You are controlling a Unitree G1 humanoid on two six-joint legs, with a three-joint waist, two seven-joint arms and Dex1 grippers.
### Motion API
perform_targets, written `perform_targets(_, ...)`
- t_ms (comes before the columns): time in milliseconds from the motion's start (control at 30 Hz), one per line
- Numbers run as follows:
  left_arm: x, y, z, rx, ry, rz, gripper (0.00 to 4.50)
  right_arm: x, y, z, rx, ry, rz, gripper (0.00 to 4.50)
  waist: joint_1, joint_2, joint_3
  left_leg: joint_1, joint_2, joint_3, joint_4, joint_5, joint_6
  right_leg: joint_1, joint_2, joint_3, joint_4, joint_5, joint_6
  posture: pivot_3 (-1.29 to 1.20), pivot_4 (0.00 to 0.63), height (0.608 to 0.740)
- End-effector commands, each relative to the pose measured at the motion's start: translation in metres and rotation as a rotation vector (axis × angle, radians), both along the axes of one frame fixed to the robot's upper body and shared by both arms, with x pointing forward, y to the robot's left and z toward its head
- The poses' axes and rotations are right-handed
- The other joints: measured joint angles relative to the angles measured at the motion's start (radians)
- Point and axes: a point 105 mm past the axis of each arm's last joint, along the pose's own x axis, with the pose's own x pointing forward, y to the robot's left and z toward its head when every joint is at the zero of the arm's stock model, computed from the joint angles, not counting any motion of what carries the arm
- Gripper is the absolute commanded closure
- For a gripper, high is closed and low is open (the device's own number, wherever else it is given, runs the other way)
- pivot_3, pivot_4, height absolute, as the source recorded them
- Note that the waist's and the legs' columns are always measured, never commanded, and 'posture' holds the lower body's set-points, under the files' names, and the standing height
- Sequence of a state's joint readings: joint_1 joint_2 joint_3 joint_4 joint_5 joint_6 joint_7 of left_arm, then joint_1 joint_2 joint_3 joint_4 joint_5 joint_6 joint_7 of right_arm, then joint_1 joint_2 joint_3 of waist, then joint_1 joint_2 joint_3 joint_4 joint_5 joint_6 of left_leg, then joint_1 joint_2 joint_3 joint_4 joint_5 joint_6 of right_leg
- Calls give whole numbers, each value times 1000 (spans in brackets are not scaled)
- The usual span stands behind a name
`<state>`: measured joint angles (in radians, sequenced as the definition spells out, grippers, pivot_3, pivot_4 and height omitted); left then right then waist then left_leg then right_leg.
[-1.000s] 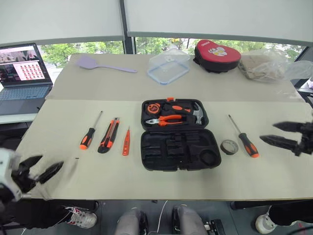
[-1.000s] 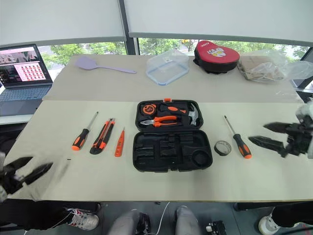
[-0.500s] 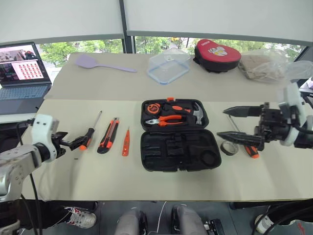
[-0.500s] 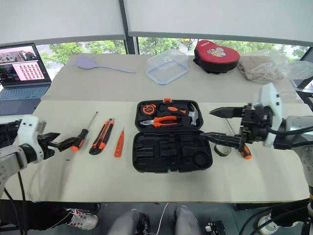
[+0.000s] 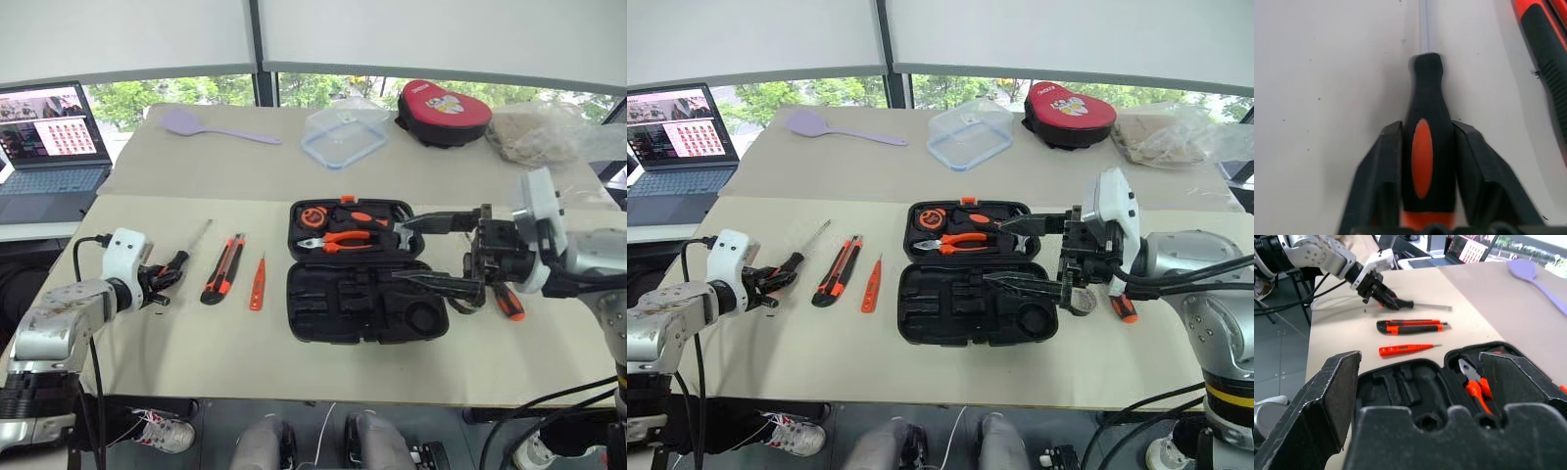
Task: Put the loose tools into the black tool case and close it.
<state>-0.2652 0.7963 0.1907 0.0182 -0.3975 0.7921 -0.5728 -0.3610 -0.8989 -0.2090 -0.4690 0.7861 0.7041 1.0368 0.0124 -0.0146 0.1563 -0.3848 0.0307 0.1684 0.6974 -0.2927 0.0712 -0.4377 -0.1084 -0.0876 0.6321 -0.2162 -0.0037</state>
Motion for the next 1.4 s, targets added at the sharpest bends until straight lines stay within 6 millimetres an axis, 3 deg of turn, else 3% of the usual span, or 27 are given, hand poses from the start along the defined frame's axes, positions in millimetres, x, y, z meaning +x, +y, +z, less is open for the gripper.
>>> perform_targets(33,7,-25,52,11,-222,-214,3571,-2,-14,6,-15,-47,-68,0,1,0,0,-1,0,0,1,0,0,0,0,-1,0,0,0,0,150,731)
perform_targets(100,2,-71,86,61,-340,-511,3571,-3,-28,-4,-32,-9,-126,0,8,-2,1,-4,0,-2,4,0,0,-1,0,-4,0,0,0,0,150,731)
perform_targets(167,-3,-108,96,107,-364,-739,3571,-7,-40,-13,-46,43,-168,0,17,-3,1,-8,0,-5,8,0,0,-1,0,-9,0,0,0,0,150,731)
perform_targets(333,-2,-162,82,167,-328,-1014,3571,-15,-49,-22,-82,66,-213,0,14,0,-1,-4,-2,-3,8,0,2,3,1,-6,-1,1,2,0,150,731)
perform_targets(500,7,-209,57,234,-266,-1140,3571,-15,-55,-25,-93,53,-280,0,3,-1,0,-5,0,-4,10,0,2,3,8,-4,-1,1,2,0,150,731)
perform_targets(700,14,-234,38,280,-224,-1171,3571,-18,-57,-27,-85,46,-322,0,2,-2,1,-7,1,-6,13,0,3,2,9,-3,0,1,2,0,150,731)
perform_targets(1067,27,-242,30,308,-205,-1145,3571,-17,-57,-24,-56,25,-365,0,2,-2,1,-8,2,-7,15,-1,4,2,9,-2,0,1,2,0,150,731)
perform_targets(1133,27,-243,34,294,-217,-1156,2569,-17,-55,-23,-50,26,-361,0,3,-2,1,-8,1,-7,15,-1,5,2,8,-3,0,1,2,0,150,731)
perform_targets(1233,27,-245,43,268,-232,-1153,1478,-18,-54,-23,-43,28,-357,0,4,-2,1,-9,1,-7,16,-1,5,2,8,-3,0,1,2,0,150,731)
perform_targets(1367,31,-247,58,251,-268,-1141,115,-17,-53,-24,-33,32,-357,0,7,-2,1,-11,1,-9,19,-1,5,1,8,-4,0,2,3,0,150,731)
perform_targets(1400,32,-248,61,240,-275,-1139,115,-17,-53,-24,-32,33,-358,0,6,-2,1,-12,1,-9,19,-1,6,1,8,-4,0,2,3,0,150,731)
